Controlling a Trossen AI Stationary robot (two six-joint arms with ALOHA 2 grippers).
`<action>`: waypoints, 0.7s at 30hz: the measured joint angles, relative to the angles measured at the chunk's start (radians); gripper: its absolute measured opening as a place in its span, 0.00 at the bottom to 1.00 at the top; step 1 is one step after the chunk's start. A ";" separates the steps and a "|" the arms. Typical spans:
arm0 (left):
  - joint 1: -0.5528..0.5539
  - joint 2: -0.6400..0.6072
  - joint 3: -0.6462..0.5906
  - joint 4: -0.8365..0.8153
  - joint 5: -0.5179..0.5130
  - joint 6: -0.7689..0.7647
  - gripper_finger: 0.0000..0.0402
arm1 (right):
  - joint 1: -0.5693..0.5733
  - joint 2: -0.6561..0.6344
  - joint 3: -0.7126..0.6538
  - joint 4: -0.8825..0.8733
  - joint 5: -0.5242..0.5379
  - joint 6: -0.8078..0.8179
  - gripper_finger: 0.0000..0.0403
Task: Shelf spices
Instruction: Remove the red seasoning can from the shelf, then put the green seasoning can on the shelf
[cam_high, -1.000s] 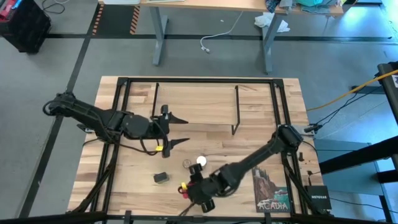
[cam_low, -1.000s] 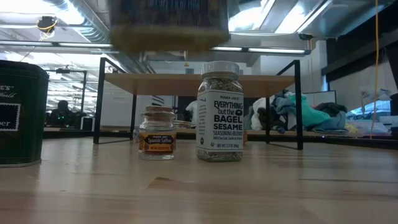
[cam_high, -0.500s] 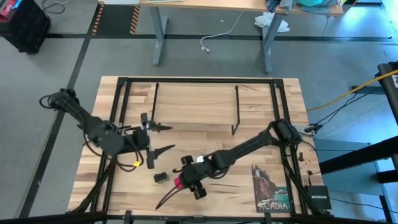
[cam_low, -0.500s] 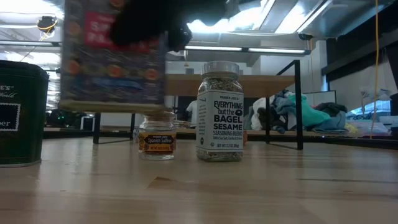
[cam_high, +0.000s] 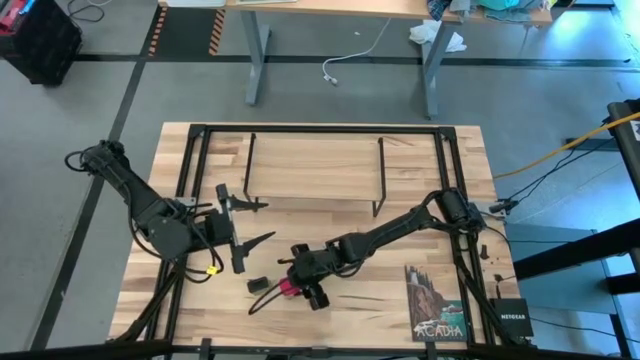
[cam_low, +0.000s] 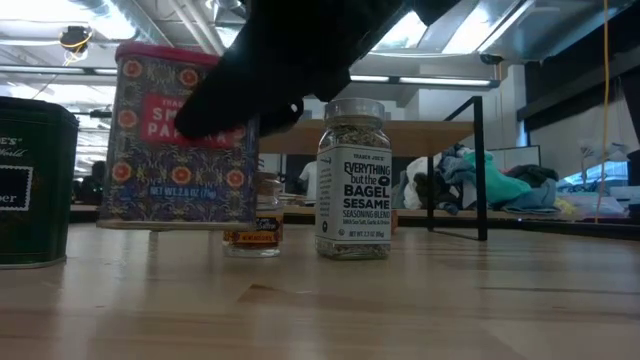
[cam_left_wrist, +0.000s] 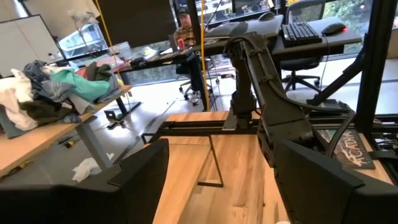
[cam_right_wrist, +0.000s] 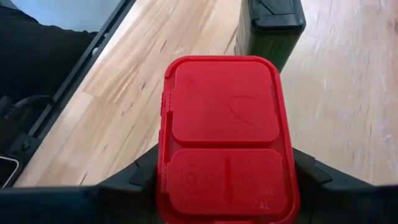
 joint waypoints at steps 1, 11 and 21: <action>0.001 0.000 0.000 0.000 0.000 0.002 0.70 | 0.000 0.000 0.000 0.002 0.000 0.002 0.53; 0.020 0.000 0.000 0.002 -0.001 0.037 0.70 | 0.001 0.000 0.035 0.003 0.015 0.034 0.63; 0.031 0.000 0.000 0.001 -0.001 0.055 0.70 | 0.001 0.000 0.050 0.004 0.033 0.046 0.64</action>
